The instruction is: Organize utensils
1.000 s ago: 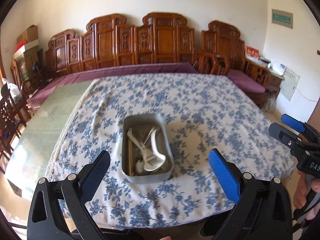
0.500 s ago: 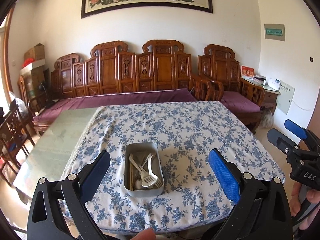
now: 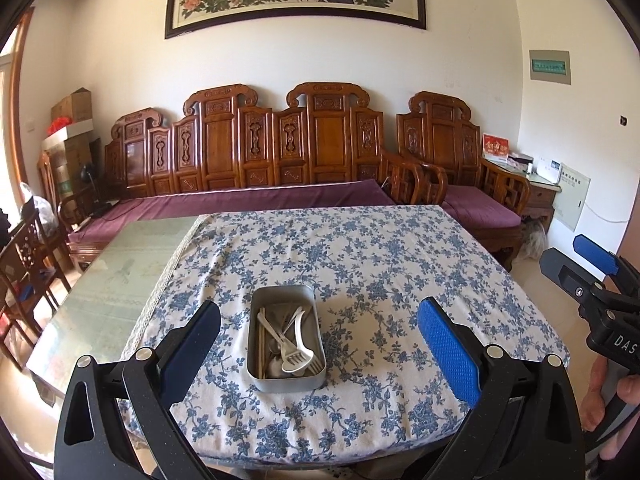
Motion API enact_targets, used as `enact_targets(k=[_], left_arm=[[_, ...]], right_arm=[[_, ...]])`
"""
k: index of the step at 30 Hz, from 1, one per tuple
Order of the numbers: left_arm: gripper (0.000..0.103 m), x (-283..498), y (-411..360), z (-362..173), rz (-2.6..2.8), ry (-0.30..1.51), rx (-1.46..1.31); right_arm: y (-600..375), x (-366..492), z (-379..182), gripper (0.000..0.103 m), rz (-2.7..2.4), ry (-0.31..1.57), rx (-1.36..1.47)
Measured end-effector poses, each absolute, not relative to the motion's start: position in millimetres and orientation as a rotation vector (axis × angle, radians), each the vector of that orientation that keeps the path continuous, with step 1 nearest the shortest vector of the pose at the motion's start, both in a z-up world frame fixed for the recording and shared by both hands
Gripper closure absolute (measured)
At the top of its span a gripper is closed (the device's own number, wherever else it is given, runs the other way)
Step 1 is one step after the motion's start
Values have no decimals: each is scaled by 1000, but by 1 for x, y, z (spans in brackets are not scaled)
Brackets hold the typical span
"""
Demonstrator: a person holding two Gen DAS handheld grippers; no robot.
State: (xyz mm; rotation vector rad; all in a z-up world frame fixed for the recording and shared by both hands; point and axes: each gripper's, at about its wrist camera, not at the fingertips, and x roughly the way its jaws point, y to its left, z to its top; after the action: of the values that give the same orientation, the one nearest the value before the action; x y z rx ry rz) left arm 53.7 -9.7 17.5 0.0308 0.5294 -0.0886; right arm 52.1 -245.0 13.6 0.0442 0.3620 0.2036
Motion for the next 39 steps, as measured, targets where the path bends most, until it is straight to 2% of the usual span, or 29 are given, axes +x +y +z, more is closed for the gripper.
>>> enact_targets(k=[39], left_arm=[[8,48,-8,22,-79,502,23]], right_arm=[[-241,51,16,2,208,363,48]])
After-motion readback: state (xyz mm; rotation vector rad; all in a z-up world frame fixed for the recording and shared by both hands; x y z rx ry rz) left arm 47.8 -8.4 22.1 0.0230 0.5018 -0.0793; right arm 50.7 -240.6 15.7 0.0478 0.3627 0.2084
